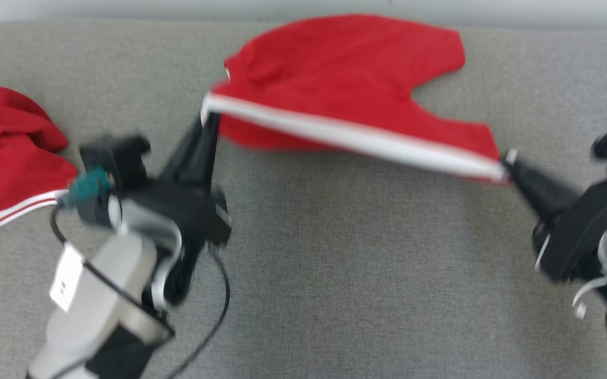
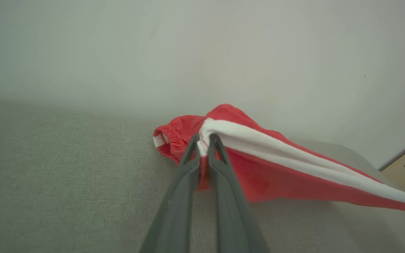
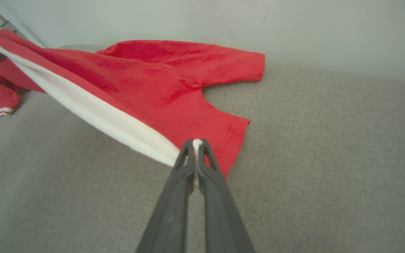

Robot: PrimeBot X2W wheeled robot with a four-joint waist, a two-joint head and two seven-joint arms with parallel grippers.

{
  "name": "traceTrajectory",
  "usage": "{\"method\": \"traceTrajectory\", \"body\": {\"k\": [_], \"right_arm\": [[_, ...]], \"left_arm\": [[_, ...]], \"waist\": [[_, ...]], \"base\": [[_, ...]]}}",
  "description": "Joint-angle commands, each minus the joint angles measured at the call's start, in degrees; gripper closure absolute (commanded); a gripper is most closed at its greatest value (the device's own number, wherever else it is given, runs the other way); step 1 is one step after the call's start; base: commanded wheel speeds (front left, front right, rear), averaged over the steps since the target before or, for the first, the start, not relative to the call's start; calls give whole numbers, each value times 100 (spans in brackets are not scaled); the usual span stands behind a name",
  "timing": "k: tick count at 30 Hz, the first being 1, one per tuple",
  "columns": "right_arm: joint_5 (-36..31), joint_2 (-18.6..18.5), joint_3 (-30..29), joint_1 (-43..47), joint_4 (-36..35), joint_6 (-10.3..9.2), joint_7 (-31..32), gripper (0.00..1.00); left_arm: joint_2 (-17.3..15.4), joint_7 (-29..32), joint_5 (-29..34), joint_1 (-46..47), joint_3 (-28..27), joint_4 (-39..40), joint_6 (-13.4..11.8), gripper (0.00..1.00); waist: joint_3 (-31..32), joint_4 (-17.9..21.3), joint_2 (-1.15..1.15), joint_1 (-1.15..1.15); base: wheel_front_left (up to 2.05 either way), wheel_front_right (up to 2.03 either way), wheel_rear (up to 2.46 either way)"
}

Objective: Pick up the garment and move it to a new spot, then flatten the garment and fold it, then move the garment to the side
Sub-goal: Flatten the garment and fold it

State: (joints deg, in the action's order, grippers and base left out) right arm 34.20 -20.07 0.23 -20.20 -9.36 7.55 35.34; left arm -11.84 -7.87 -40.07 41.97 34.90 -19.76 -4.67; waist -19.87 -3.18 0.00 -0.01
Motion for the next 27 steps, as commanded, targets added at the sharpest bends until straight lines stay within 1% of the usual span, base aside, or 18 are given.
{"method": "traceTrajectory", "body": {"k": [1, 3, 5, 6, 8, 13, 19, 20, 24, 27], "right_arm": [[43, 96, -80, 324, -180, -12, 238, 100], [138, 190, -81, 681, -403, -12, 563, 100], [384, 272, -67, 1029, -618, -11, 901, 100], [494, 257, -40, 1215, -739, -11, 1094, 100], [691, 284, -156, 1545, -902, -11, 1497, 100], [792, 424, -512, 2233, -1303, -8, 2347, 100], [846, 877, -791, 2933, -1771, -8, 3416, 100], [846, 877, -791, 2933, -1771, -8, 3416, 100], [863, 1255, -983, 3274, -2158, -7, 4074, 100], [851, 1437, -1114, 3478, -2419, -7, 4455, 100]], "left_arm": [[-132, 92, 4, -332, 47, 185, -93, 100], [-247, 210, 51, -647, 172, 387, -175, 100], [-405, 331, 169, -923, 326, 565, -241, 100], [-460, 396, 169, -1061, 384, 639, -278, 100], [-615, 537, 225, -1299, 495, 810, -361, 100], [-932, 823, 168, -1922, 592, 1309, -636, 100], [-1209, 1034, 59, -2574, 593, 1953, -996, 100], [-1209, 1034, 59, -2574, 593, 1953, -996, 100], [-1363, 1207, 2, -2943, 606, 2323, -1209, 100], [-1483, 1341, -44, -3161, 607, 2589, -1367, 100]], "waist": [[256, -62, 0, 1], [370, -92, 0, 1], [493, -128, 0, 1], [553, -145, 0, 1], [662, -161, 0, 1], [869, -217, 0, 1], [1008, -271, 0, 1], [1008, -271, 0, 1], [1055, -308, 0, 1], [1077, -343, 0, 1]], "base": [[0, 0, 0], [0, 0, 0], [0, 0, 0], [0, 0, 0], [0, 0, 0], [0, 0, 0], [0, 0, 0], [0, 0, 0], [0, 0, 0], [0, 0, 0]]}}
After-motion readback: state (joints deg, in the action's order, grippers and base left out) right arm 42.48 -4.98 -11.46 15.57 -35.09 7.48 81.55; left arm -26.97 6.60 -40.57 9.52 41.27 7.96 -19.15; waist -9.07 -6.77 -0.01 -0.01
